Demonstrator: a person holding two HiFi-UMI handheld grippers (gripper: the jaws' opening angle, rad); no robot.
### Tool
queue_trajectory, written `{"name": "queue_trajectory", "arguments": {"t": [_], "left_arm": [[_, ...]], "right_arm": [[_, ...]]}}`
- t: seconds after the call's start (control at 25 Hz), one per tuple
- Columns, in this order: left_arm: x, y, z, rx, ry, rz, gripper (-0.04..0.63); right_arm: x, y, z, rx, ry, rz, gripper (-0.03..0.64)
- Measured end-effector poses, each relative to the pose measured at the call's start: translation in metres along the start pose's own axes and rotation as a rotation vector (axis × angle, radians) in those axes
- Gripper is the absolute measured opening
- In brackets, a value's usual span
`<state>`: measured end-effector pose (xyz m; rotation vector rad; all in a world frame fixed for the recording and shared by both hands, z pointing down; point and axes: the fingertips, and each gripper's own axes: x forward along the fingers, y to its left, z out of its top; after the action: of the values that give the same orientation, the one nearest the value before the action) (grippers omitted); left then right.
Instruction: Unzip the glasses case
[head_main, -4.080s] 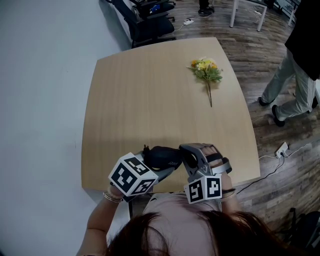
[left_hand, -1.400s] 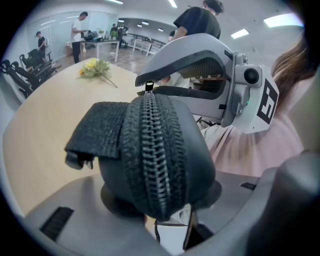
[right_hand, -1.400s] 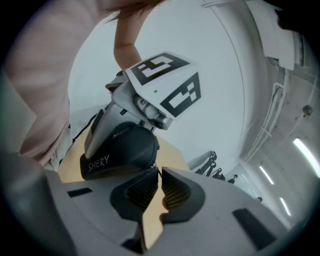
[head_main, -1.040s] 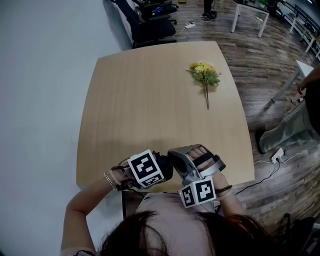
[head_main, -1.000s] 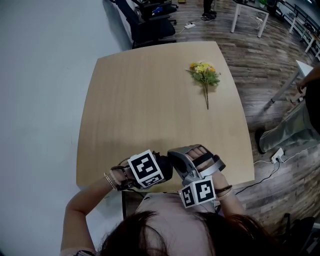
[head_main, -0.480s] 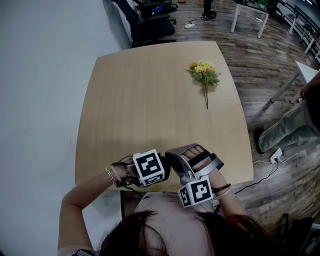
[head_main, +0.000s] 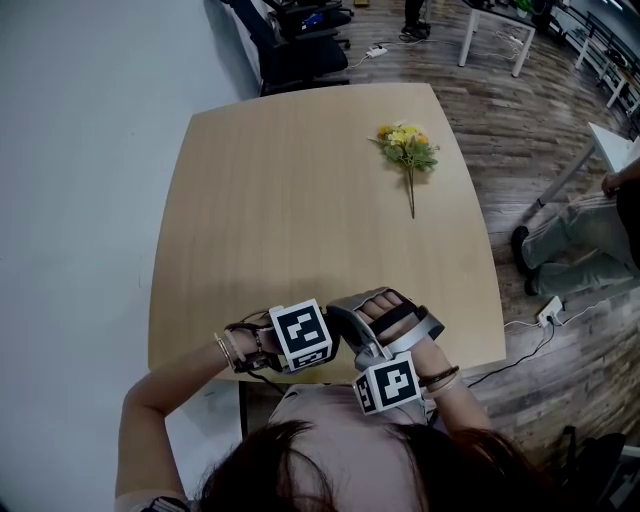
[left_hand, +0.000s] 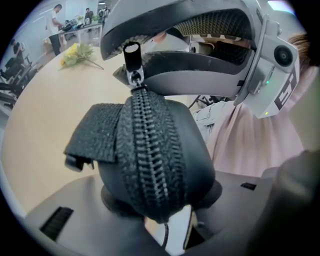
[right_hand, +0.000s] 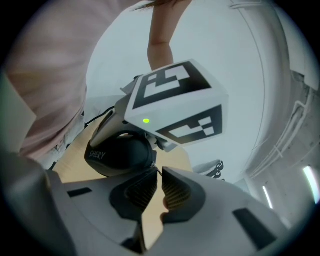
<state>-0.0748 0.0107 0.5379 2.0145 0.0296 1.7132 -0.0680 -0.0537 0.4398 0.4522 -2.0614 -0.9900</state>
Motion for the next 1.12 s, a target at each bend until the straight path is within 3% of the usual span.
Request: {"name": "queue_trajectory", "arguments": {"t": [0.24, 0.76, 1.12], "left_arm": [[-0.001, 0.004, 0.0, -0.012, -0.032, 0.023, 0.207], [0.0, 0.027, 0.005, -0.02, -0.083, 0.162, 0.216], [-0.006, 0.042, 0.004, -0.099, -0.164, 0.216, 0.218]], "right_arm": [[0.002, -0.001, 0.002, 0.029, -0.01, -0.017, 0.032], [0.005, -0.003, -0.006, 0.106, -0.004, -0.049, 0.04], [0.002, -0.013, -0.03, 0.198, 0.042, -0.094, 0.04]]}}
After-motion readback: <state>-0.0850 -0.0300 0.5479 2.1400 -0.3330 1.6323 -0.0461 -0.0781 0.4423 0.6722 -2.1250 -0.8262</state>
